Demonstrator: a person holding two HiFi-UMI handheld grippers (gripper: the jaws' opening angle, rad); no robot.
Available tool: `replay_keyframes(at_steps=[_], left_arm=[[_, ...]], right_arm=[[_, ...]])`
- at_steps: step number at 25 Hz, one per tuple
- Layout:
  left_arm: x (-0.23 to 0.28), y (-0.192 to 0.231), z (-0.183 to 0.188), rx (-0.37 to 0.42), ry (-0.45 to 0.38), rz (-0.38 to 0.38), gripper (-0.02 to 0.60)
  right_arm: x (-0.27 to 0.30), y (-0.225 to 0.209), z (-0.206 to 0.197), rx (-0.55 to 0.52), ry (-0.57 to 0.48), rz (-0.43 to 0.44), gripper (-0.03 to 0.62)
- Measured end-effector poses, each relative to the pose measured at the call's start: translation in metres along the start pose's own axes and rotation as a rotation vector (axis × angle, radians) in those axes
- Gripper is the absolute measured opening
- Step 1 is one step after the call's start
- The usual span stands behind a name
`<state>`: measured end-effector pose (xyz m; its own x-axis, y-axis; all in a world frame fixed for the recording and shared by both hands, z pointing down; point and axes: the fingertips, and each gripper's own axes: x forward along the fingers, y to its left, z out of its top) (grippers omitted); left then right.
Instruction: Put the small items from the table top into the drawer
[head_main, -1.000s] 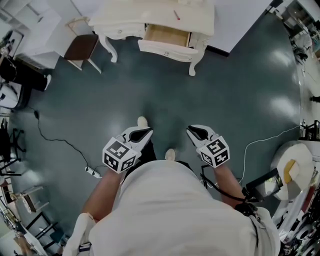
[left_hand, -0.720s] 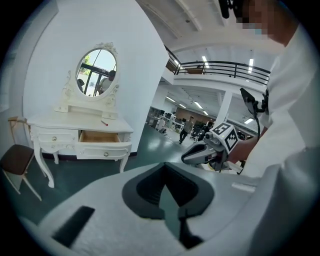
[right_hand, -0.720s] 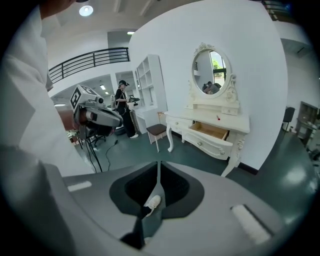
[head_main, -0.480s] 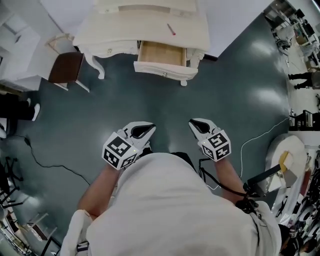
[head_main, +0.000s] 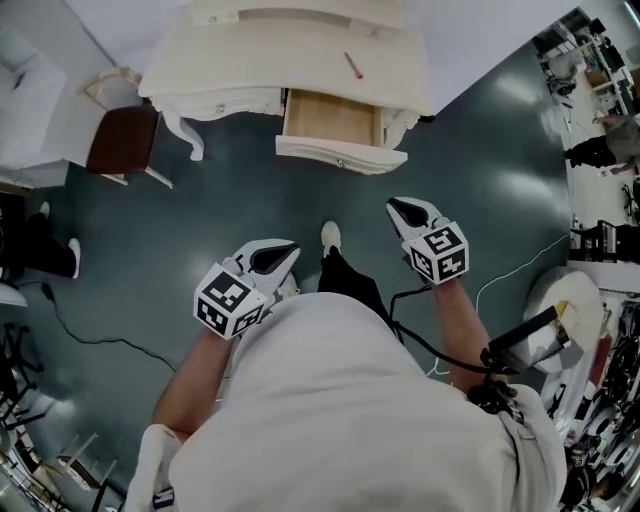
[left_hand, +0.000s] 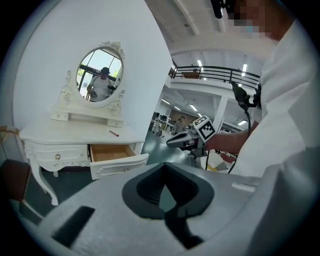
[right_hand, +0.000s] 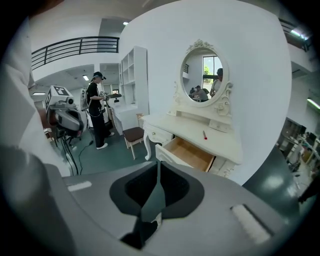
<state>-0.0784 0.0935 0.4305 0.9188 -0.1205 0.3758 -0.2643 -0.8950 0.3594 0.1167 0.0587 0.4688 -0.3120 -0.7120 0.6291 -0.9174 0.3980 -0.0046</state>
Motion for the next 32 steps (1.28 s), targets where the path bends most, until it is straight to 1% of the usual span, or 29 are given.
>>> replay_keyframes(at_steps=[3, 8, 13, 18, 20, 24, 28, 32], left_arm=[[-0.001, 0.028, 0.011, -0.017, -0.016, 0.046, 0.002], [0.008, 0.083, 0.038, -0.054, -0.031, 0.144, 0.002], [0.024, 0.12, 0.074, -0.084, -0.034, 0.231, 0.002], [0.048, 0.156, 0.102, -0.118, -0.023, 0.297, 0.002], [0.054, 0.166, 0.11, -0.127, -0.021, 0.323, 0.002], [0.061, 0.185, 0.122, -0.153, -0.025, 0.381, 0.002], [0.061, 0.197, 0.126, -0.188, -0.03, 0.442, 0.003], [0.062, 0.204, 0.126, -0.213, -0.024, 0.482, 0.002]], right_arm=[[0.03, -0.036, 0.018, -0.007, 0.005, -0.012, 0.023], [0.091, -0.107, 0.051, 0.005, 0.011, -0.017, 0.037], [0.154, -0.169, 0.083, 0.004, 0.029, 0.0, 0.051], [0.222, -0.225, 0.1, 0.021, 0.065, 0.014, 0.071], [0.245, -0.243, 0.105, 0.025, 0.08, 0.015, 0.083], [0.287, -0.272, 0.114, 0.022, 0.105, 0.016, 0.086], [0.325, -0.289, 0.116, 0.018, 0.136, 0.025, 0.091], [0.354, -0.305, 0.115, 0.02, 0.165, 0.023, 0.092]])
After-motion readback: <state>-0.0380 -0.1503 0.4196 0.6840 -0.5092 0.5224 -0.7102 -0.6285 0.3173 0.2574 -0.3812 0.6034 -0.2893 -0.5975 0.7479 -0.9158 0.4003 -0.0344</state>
